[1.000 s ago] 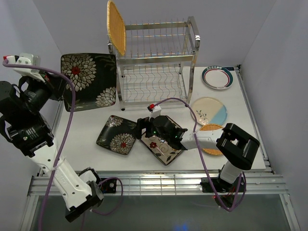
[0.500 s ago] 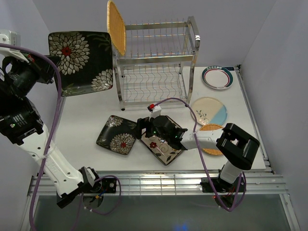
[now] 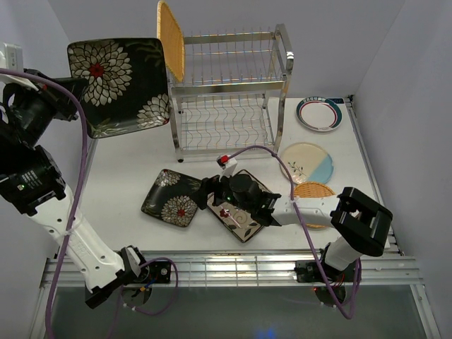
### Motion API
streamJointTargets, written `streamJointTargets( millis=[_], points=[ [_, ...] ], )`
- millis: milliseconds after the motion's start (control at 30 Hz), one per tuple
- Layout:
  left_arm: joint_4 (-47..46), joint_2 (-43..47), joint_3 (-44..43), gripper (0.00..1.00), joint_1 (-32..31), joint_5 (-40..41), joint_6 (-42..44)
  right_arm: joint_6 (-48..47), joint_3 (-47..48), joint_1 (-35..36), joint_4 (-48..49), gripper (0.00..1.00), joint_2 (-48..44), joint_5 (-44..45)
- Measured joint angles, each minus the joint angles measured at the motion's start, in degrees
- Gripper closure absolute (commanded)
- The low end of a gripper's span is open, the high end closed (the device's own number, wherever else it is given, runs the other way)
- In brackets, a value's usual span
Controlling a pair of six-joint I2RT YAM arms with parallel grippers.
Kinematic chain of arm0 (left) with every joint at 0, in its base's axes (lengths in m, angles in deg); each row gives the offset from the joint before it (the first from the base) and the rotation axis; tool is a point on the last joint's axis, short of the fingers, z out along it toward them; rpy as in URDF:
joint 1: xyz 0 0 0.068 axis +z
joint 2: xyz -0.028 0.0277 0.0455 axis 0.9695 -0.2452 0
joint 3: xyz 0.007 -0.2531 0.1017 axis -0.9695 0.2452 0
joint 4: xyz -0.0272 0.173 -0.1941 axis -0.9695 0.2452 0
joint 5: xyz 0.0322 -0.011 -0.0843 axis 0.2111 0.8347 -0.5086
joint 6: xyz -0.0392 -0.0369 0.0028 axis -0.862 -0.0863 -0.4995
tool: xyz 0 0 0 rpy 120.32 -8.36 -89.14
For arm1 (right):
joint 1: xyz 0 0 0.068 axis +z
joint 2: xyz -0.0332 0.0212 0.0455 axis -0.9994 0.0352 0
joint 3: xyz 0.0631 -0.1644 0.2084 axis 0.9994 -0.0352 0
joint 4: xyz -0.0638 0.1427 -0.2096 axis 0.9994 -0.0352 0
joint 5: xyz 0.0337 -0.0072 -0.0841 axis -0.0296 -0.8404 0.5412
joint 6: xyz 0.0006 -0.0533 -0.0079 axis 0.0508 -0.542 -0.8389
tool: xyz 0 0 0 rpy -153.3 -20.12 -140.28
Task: Load the plates into the dish rack
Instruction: Insert the plate into the dish rack.
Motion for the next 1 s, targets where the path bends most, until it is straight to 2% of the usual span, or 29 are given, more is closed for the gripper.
streamJointTargets(
  millis=[400,633,800,1000],
  points=[
    [-6.95,11.8,11.06,1.0,-0.02,-4.22,-3.1,-1.42,0.57,1.57,0.87,0.02,1.18,-0.44],
    [-13.0,13.84,14.01,1.0,-0.81,-6.4,-5.35,-2.78,1.68,1.49,0.55,0.02,1.79,0.33],
    [-16.26,14.01,19.8,1.0,-6.75,0.15,-4.37,-2.89,1.88,1.36,0.5,0.02,1.79,0.46],
    [-16.33,13.75,25.11,1.0,-19.47,15.5,0.9,-2.89,1.88,1.2,0.52,0.02,1.79,0.44]
  ],
)
